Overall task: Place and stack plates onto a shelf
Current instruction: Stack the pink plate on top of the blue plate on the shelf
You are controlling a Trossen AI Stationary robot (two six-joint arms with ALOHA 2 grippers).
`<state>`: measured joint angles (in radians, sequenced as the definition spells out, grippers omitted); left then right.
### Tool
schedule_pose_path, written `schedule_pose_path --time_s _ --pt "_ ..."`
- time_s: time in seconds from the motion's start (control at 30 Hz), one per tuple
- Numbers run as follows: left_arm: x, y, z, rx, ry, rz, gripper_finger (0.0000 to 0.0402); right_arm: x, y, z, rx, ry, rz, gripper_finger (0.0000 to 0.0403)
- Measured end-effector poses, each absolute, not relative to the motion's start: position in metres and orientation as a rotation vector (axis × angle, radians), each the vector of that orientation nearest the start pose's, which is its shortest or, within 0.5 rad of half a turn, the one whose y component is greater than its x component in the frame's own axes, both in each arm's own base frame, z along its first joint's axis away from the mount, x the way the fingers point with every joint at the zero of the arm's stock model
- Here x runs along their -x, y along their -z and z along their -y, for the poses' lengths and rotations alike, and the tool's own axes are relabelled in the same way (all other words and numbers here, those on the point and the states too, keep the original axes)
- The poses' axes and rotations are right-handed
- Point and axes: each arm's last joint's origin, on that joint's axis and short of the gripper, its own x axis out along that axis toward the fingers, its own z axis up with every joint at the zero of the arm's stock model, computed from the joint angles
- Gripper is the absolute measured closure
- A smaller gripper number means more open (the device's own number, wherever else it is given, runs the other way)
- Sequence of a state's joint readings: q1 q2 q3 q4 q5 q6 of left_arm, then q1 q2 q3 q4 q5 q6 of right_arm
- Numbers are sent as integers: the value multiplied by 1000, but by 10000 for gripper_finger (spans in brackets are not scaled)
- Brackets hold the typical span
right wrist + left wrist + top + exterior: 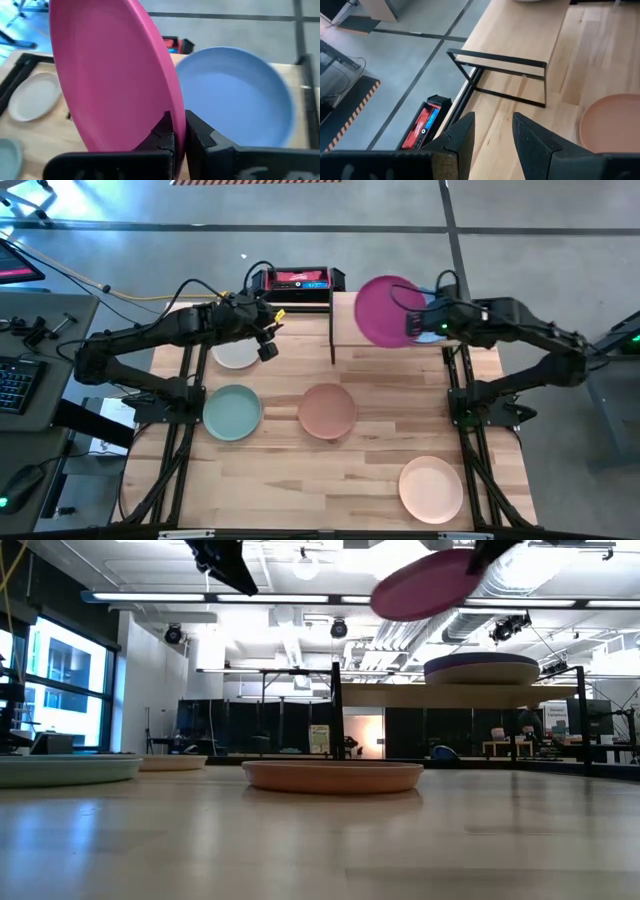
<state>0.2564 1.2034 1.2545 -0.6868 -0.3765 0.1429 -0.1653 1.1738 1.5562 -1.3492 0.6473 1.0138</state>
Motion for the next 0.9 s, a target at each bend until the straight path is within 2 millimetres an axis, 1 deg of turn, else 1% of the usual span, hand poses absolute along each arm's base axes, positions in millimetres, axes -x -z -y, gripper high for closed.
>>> schedule_pose_path --time_s 0.17,0.47,0.6,0.67,0.7,0.8,0.9 --pt "-231 -366 -76 -166 -582 -690 282 -142 -424 46 -643 1203 -476 403" --pt "-229 -366 -83 -156 -610 -693 282 -92 -433 41 -654 1330 -350 403" --pt "-228 -366 -86 -152 -621 -696 282 -78 -434 39 -677 1356 -286 403" --pt "-227 -366 -87 -150 -627 -696 282 -75 -428 39 -686 1367 -259 403" --pt "-227 -366 -88 -149 -629 -696 282 -74 -422 39 -699 1375 -249 403" --pt "-226 -366 -90 -149 -637 -698 282 -71 -398 38 -760 1407 -212 403" --pt "-226 -366 -91 -166 -637 -706 282 -69 -376 38 -851 1403 -119 403"
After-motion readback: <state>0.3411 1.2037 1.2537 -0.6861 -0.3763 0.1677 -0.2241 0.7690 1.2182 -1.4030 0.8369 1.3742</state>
